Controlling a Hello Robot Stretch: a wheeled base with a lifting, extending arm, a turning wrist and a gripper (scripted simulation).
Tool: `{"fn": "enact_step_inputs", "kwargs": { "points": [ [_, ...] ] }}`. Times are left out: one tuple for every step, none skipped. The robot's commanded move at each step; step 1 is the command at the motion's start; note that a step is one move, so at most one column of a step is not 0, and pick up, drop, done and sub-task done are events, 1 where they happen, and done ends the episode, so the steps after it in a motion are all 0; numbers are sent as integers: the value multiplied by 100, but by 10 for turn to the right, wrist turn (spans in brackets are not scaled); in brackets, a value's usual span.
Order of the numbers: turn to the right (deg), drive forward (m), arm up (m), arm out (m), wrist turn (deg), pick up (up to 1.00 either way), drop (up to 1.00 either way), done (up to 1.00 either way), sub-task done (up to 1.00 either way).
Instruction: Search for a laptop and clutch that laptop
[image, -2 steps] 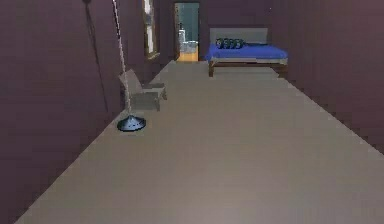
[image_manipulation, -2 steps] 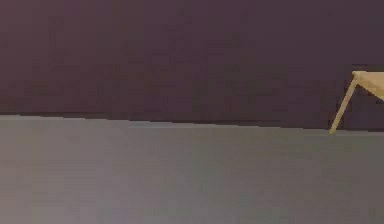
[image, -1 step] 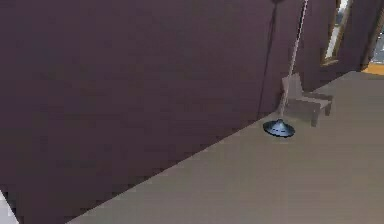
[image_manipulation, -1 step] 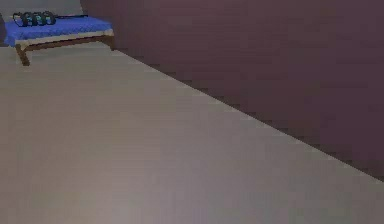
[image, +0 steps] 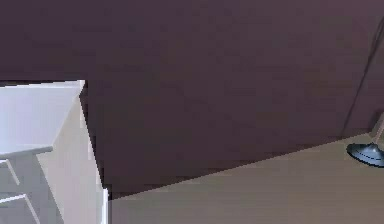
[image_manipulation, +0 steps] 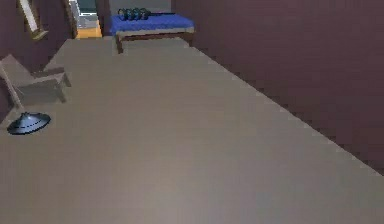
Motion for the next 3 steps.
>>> {"fn": "enact_step_inputs", "kwargs": {
  "points": [
    [0, 15, 0, 0, 0, 0, 0, 0, 0],
    [450, 0, 0, 0, 0, 0, 0, 0, 0],
    [180, 0, 0, 0, 0, 0, 0, 0, 0]
  ]
}}
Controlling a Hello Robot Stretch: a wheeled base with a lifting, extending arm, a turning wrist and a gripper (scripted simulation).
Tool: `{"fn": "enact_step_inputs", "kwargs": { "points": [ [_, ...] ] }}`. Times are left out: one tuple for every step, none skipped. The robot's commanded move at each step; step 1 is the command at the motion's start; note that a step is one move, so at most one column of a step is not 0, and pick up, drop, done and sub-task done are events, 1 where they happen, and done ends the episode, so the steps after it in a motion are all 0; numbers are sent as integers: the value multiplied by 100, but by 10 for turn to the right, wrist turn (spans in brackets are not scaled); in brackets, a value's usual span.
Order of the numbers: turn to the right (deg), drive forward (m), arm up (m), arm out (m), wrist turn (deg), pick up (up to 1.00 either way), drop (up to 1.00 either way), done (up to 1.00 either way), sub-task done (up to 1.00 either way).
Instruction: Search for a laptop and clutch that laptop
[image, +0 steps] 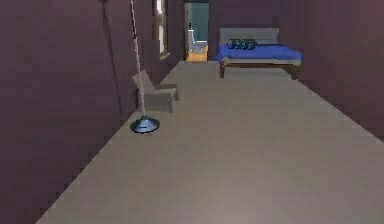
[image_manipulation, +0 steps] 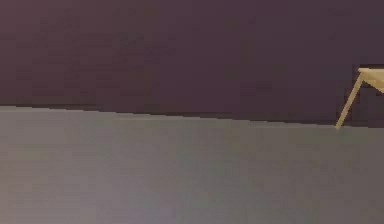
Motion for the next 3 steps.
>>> {"fn": "enact_step_inputs", "kwargs": {
  "points": [
    [0, 100, 0, 0, 0, 0, 0, 0, 0],
    [0, 100, 0, 0, 0, 0, 0, 0, 0],
    [0, 100, 0, 0, 0, 0, 0, 0, 0]
  ]
}}
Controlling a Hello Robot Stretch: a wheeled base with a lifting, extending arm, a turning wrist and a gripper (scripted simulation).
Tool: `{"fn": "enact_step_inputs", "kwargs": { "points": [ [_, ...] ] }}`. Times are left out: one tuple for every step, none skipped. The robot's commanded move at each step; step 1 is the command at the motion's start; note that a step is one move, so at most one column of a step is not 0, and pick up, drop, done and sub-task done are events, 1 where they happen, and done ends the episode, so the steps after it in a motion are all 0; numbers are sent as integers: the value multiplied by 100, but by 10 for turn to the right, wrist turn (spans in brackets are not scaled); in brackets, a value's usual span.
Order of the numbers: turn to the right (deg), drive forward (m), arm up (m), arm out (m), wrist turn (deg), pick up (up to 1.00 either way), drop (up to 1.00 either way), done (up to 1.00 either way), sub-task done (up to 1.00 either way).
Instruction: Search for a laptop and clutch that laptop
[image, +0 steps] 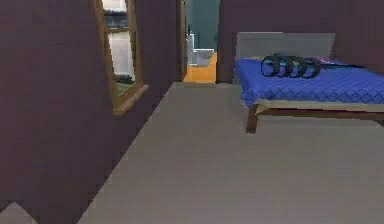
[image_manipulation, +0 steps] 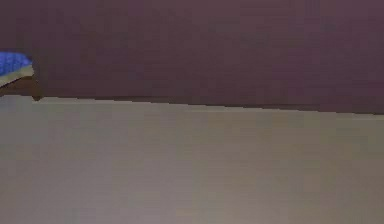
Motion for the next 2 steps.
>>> {"fn": "enact_step_inputs", "kwargs": {
  "points": [
    [0, 100, 0, 0, 0, 0, 0, 0, 0],
    [0, 100, 0, 0, 0, 0, 0, 0, 0]
  ]
}}
